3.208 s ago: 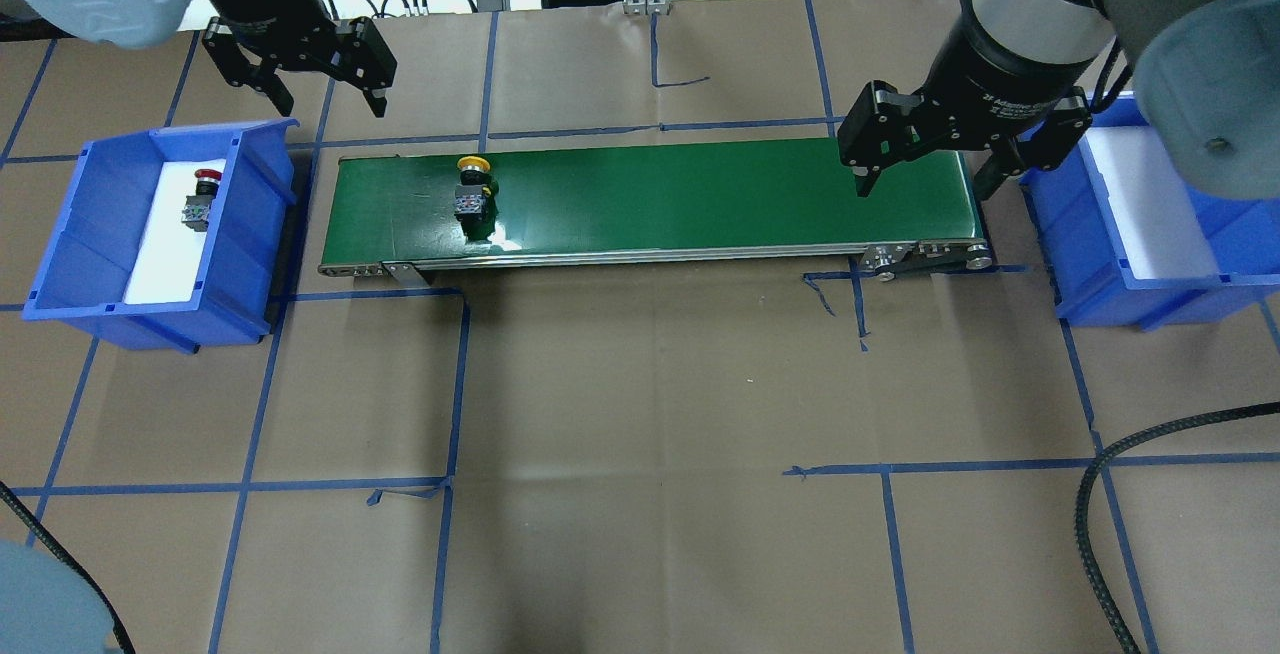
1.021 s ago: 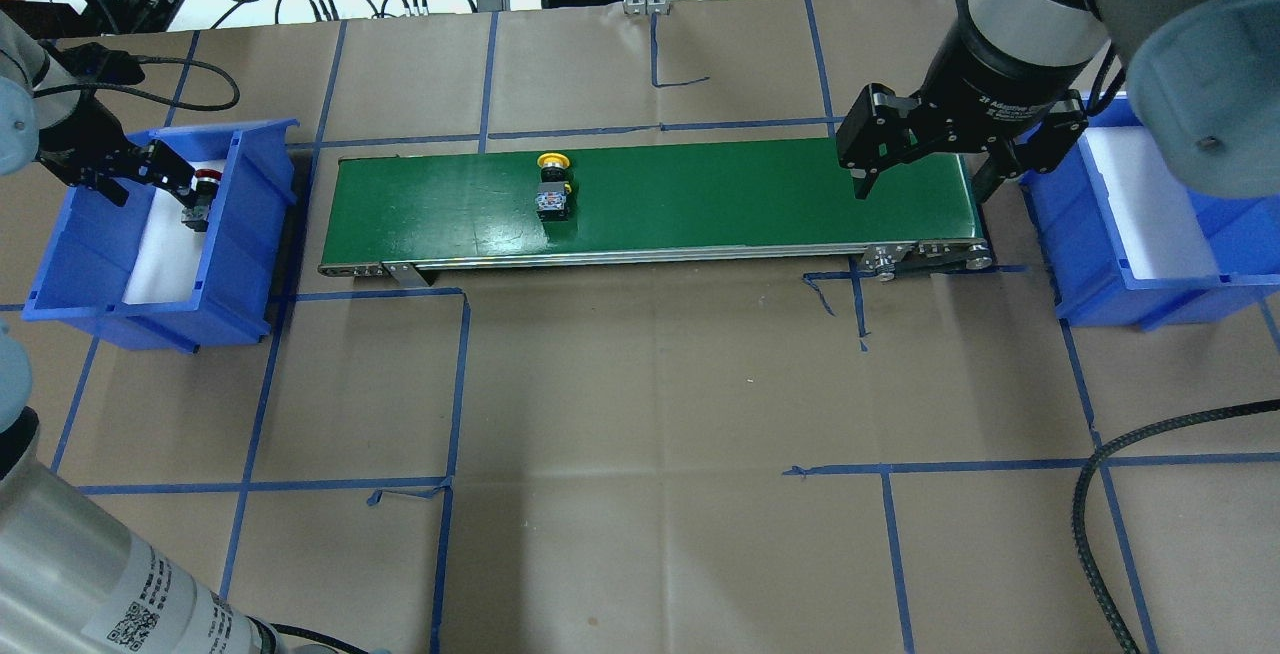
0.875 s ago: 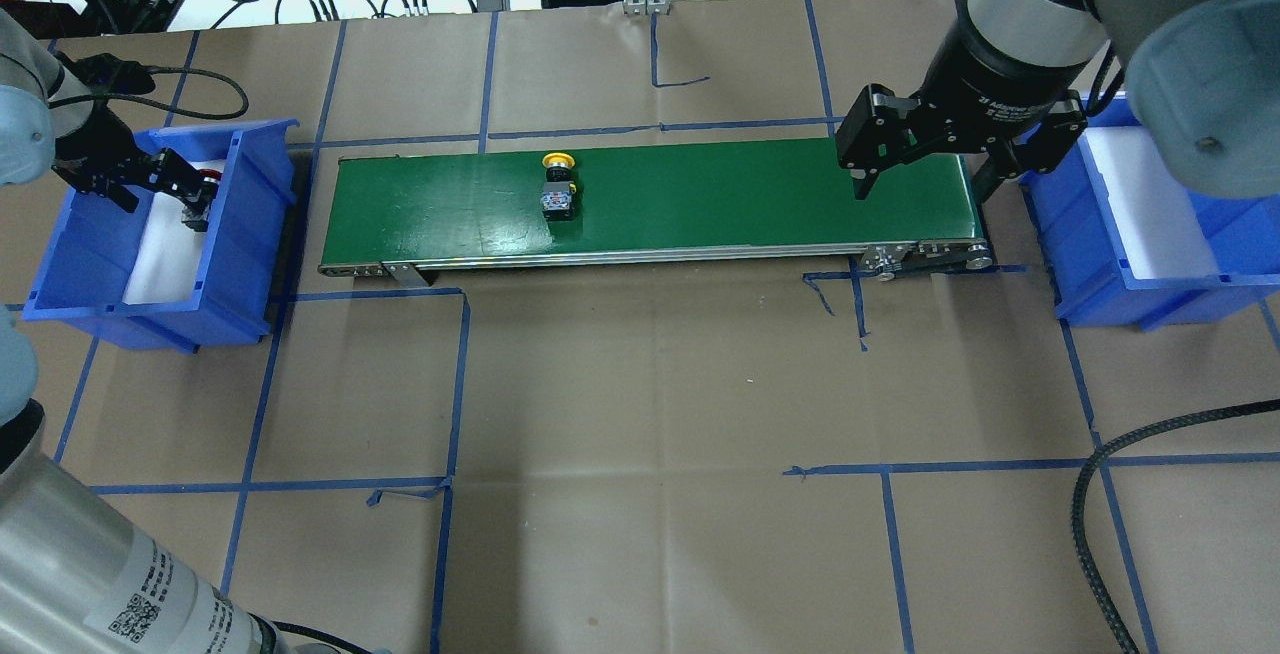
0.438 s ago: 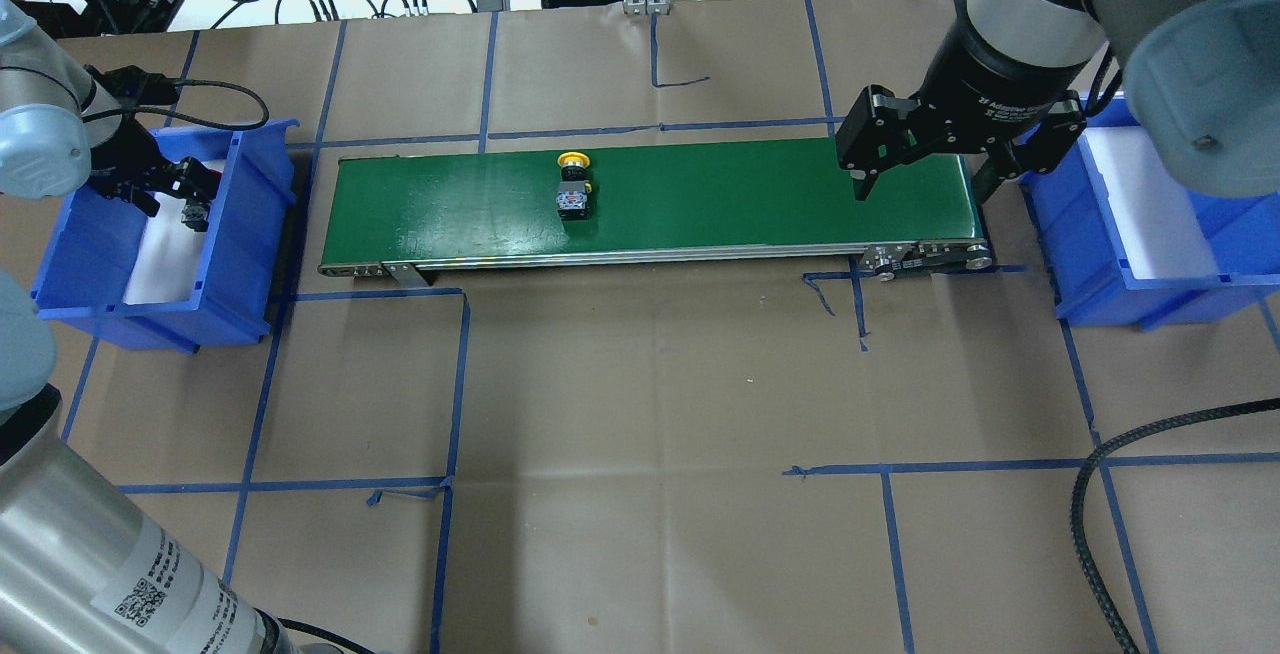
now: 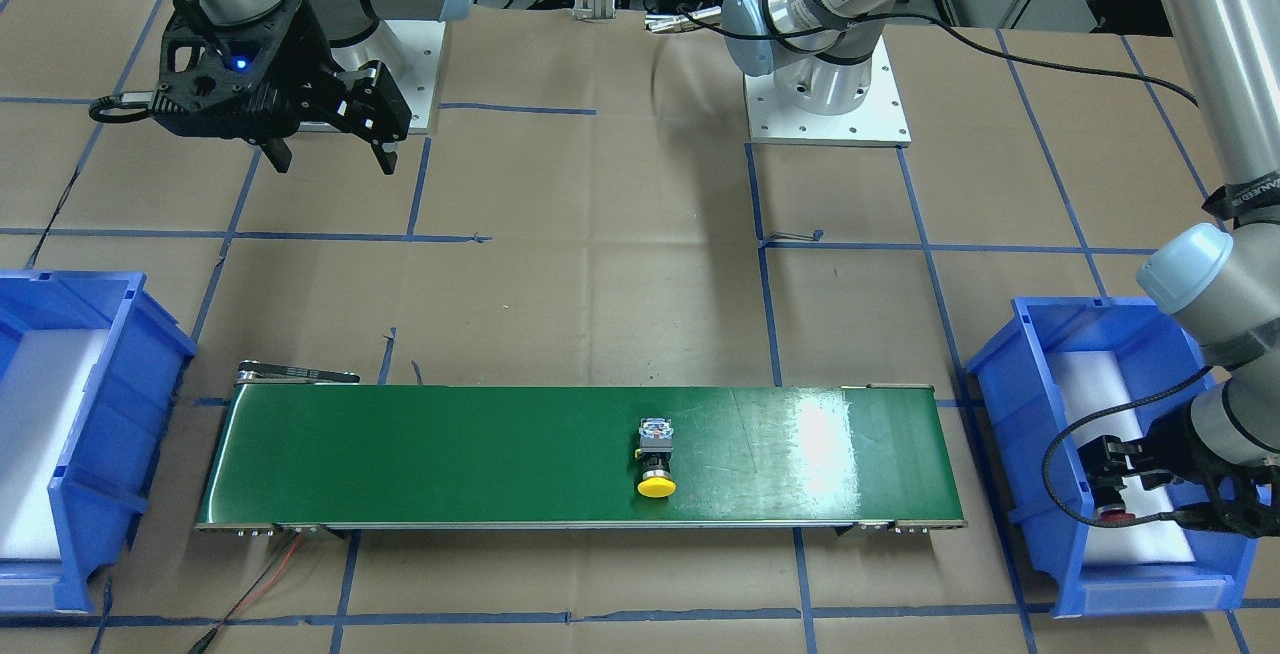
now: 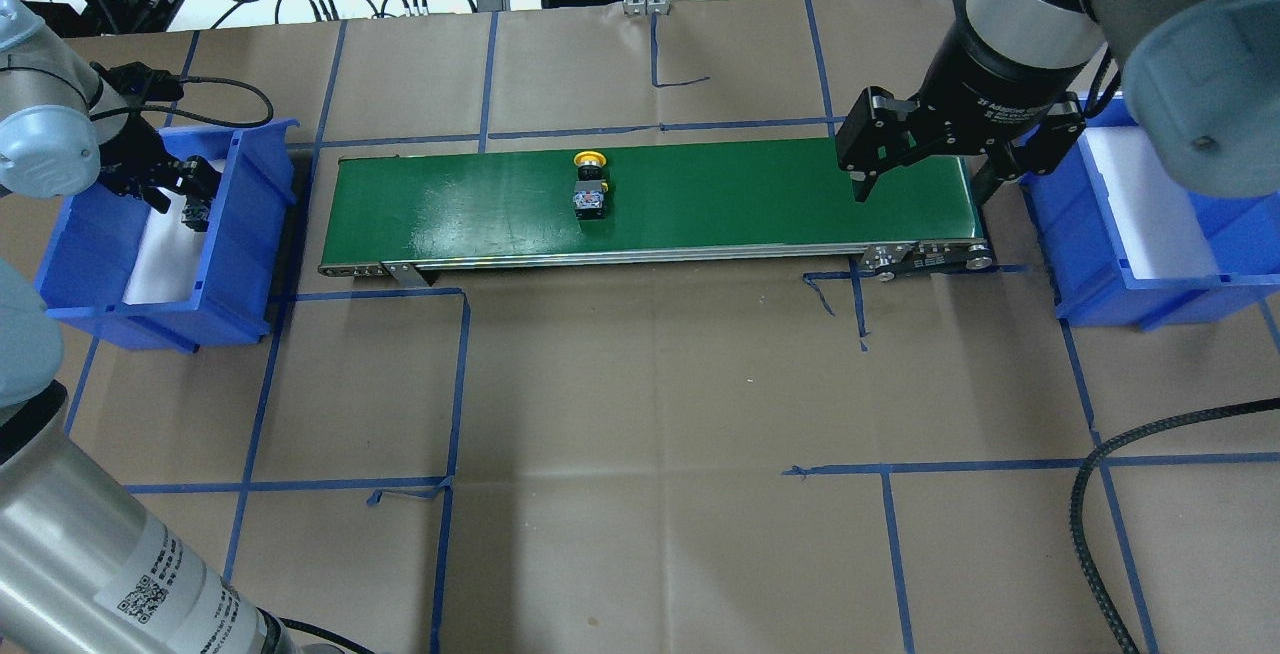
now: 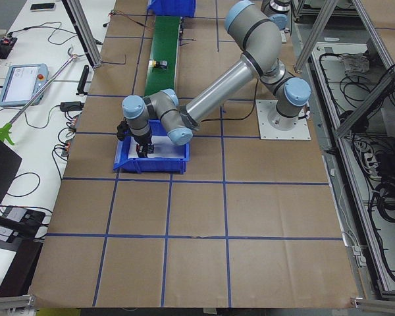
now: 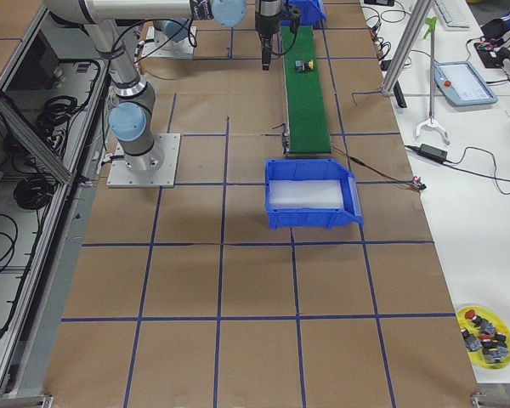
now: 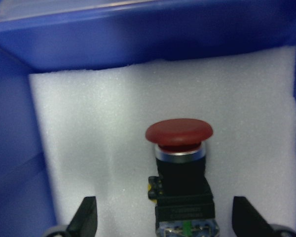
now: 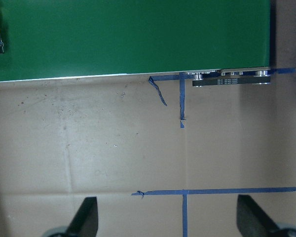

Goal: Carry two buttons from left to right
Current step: 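Grasp the red-capped button with the left gripper and lift it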

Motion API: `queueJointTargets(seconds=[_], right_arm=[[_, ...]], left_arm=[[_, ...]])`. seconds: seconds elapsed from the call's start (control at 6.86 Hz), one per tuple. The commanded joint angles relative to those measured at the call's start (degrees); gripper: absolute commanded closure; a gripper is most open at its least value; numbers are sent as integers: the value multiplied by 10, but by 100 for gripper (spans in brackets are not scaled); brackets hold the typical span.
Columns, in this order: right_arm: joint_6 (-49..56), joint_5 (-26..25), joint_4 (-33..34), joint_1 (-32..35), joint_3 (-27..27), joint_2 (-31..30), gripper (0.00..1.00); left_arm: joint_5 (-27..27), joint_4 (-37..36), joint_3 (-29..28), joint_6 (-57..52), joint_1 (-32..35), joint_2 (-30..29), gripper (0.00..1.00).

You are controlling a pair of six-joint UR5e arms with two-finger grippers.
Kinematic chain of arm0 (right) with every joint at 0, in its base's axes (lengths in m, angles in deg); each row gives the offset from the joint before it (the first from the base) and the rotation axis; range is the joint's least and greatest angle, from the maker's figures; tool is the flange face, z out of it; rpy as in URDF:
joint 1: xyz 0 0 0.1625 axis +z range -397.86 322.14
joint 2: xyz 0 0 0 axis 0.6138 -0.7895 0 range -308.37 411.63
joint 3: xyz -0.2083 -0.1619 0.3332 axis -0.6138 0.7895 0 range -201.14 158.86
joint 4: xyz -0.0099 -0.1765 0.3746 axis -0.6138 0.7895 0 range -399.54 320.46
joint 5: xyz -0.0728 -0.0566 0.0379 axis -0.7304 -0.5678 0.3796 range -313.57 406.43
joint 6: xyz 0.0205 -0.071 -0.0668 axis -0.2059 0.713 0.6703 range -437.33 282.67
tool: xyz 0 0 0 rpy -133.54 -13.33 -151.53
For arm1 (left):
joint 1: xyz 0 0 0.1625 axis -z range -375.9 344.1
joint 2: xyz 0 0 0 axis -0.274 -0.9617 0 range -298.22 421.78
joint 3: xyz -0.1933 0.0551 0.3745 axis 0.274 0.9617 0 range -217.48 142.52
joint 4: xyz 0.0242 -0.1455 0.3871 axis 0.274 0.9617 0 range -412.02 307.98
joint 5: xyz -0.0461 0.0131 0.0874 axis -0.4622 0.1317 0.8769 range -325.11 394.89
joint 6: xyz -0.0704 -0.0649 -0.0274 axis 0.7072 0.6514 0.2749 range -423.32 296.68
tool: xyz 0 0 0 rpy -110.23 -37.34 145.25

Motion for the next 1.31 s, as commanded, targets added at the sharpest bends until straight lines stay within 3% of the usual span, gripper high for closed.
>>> queueJointTargets(seconds=[0.0,0.15,0.58,1.17], right_arm=[[0,0,1,0,-5,0,0],[0,0,1,0,-6,0,0],[0,0,2,0,-5,-1,0],[1,0,3,0,-5,0,0]], left_arm=[[-2,-1,-5,2,0,0,85],[-6,0,-9,4,0,1,96],[-14,36,-18,-1,1,46,98],[-1,253,-82,9,-5,170,97]])
